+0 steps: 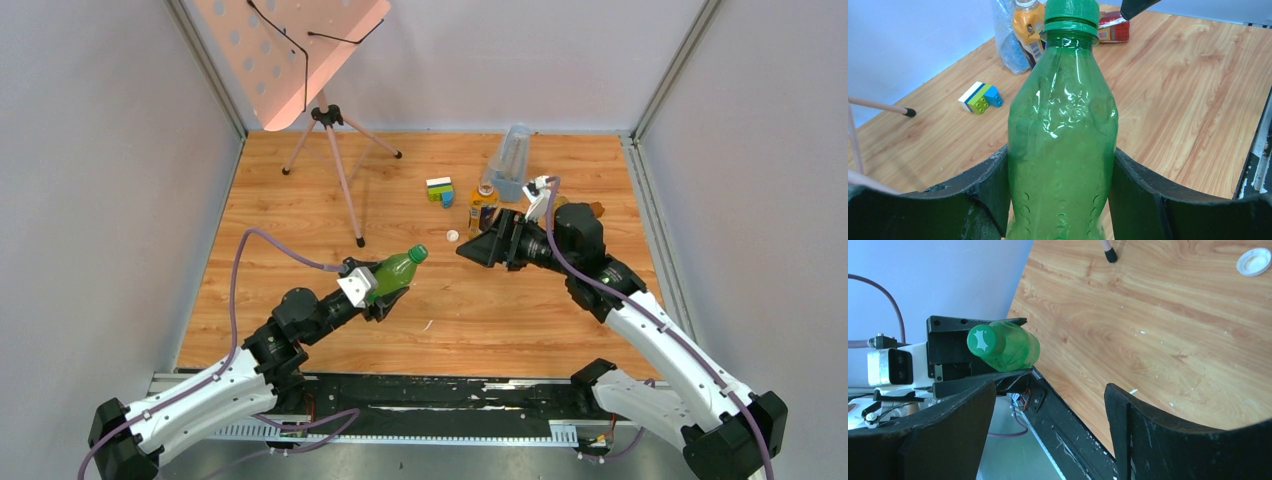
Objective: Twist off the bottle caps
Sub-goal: Unscrew the bottle cap from the plastic bottle.
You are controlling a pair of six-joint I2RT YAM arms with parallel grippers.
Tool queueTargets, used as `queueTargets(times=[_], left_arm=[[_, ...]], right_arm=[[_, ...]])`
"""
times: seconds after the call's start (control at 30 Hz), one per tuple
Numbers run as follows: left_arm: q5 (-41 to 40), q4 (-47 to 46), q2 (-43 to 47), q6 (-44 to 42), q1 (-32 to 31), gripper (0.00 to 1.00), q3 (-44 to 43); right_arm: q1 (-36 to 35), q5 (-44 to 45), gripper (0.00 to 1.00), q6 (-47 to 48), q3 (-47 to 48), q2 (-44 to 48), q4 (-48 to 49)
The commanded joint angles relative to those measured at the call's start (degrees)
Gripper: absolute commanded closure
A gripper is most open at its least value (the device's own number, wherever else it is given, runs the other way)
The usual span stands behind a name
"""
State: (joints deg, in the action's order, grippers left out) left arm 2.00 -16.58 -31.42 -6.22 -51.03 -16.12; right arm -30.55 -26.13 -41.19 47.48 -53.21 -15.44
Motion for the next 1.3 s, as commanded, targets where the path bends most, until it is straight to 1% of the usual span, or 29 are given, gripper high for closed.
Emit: queueTargets(times=[0.0, 0.13, 0.2, 0.37, 0.47, 0.53, 0.63, 0.73, 0.9, 1.07, 1.17, 1.27], left_arm=[[1.21, -4.70, -0.84, 1.01, -0.21, 1.00, -0.73], [1.92, -4.75, -0.25, 0.28, -0.19, 1.00, -0.46], [2.21, -4.96, -0.09, -0.50, -0.21, 1.00, -0.49], [3.55, -2.81, 1.32, -1.36, -0.21, 1.00, -1.14], [3.35, -2.54, 3.67, -1.93, -0.16, 1.00, -0.46], [2.95, -0.73, 5.13, -2.57, -0.19, 1.00, -0.84], [2.74, 1.94, 7.01, -3.58, -0.21, 1.00, -1.53], [2.81, 2.46, 7.63, -4.13, -0.22, 1.00, -1.95], [3.19, 5.48, 7.18, -4.78, -0.22, 1.00, -3.67], [2.27, 7.12, 6.23, -5.87, -0.21, 1.00, -4.01], [2.60, 7.28, 3.70, -6.46, -0.22, 1.00, -4.98], [2.93, 7.87, 0.82, -7.53, -0.26, 1.00, -6.12]], right_arm=[[0.31, -1.42, 0.20, -1.42, -1.25, 2.07, -0.61], [0.31, 1.62, 0.19, -1.41, -1.69, 4.14, -0.55], [0.31, 1.76, 0.19, -1.72, -1.18, 3.83, -0.58], [0.31, -1.42, 0.19, -3.13, 1.39, -0.16, -0.59], [0.31, -1.29, 0.19, -3.43, 1.98, -0.50, -0.55], [0.31, -1.26, 0.19, -3.90, 2.00, -0.48, -0.10], [0.31, -3.66, 0.19, -4.65, 1.89, -1.32, 1.34], [0.31, -5.46, 0.20, -4.83, 1.98, -2.23, 1.36], [0.31, -6.09, 0.20, -5.86, 0.17, -1.70, 2.79], [0.24, -11.65, 0.20, -9.85, -2.17, -2.33, 9.36], [0.22, -13.37, 0.19, -11.67, -3.52, -2.55, 13.94], [0.22, -15.04, 0.19, -10.34, -2.24, -4.37, 14.79]])
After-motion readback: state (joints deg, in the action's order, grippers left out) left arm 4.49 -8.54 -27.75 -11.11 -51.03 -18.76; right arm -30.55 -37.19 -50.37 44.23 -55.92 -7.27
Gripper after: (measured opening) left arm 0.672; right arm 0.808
